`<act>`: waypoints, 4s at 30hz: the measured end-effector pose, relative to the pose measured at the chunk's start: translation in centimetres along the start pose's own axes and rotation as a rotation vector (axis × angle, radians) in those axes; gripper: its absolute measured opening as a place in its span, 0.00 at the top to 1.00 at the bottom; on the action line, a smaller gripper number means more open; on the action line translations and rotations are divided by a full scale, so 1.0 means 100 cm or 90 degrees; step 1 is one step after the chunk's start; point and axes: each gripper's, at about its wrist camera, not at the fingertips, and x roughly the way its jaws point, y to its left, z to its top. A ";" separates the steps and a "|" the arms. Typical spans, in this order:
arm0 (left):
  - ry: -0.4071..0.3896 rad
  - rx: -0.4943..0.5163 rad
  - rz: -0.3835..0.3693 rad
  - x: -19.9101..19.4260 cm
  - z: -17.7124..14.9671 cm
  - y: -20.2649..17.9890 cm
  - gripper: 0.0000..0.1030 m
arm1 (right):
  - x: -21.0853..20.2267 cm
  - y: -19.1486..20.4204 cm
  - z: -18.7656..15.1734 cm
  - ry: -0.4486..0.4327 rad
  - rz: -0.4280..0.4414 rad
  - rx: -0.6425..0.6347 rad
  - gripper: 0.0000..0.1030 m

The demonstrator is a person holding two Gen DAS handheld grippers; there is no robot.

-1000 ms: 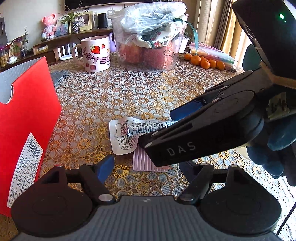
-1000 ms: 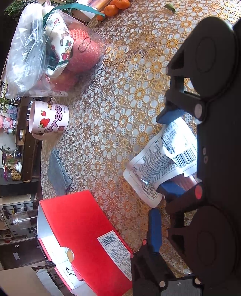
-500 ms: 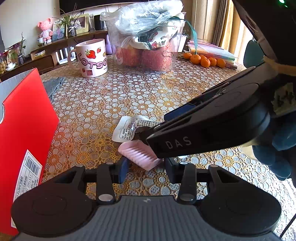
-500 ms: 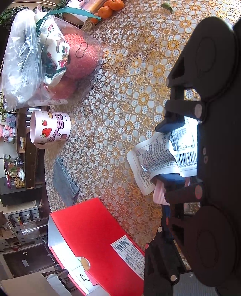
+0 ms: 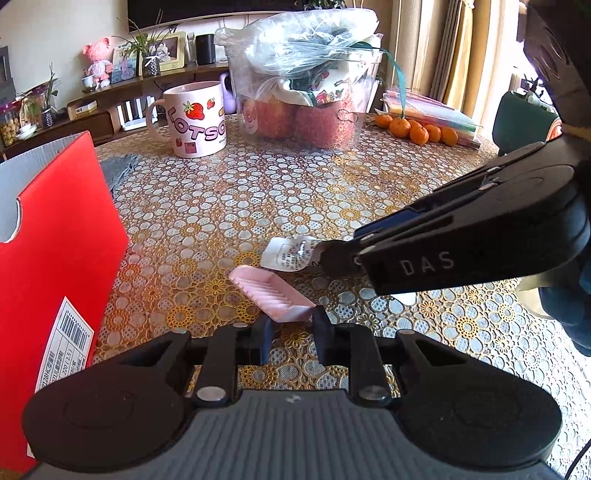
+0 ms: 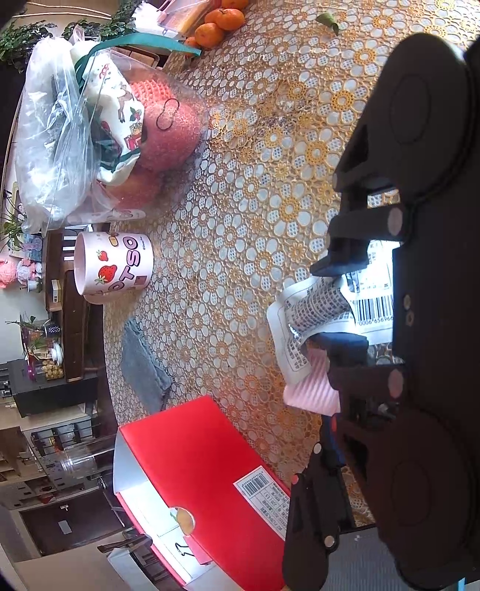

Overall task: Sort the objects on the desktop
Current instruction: 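Grasp the white printed packet with the right tool while the left tool grasps the pink comb, then carry the white packet and pink comb over the red shoebox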

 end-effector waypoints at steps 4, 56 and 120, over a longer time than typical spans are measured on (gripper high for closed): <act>-0.001 -0.033 0.002 -0.001 -0.001 0.009 0.94 | -0.004 -0.001 -0.004 0.002 -0.007 -0.001 0.72; 0.011 0.036 -0.018 -0.019 0.008 0.012 0.60 | -0.033 0.015 -0.021 0.007 -0.082 -0.014 0.81; -0.012 -0.050 0.134 -0.175 0.041 0.264 0.60 | -0.055 0.228 0.118 -0.101 -0.015 -0.086 1.00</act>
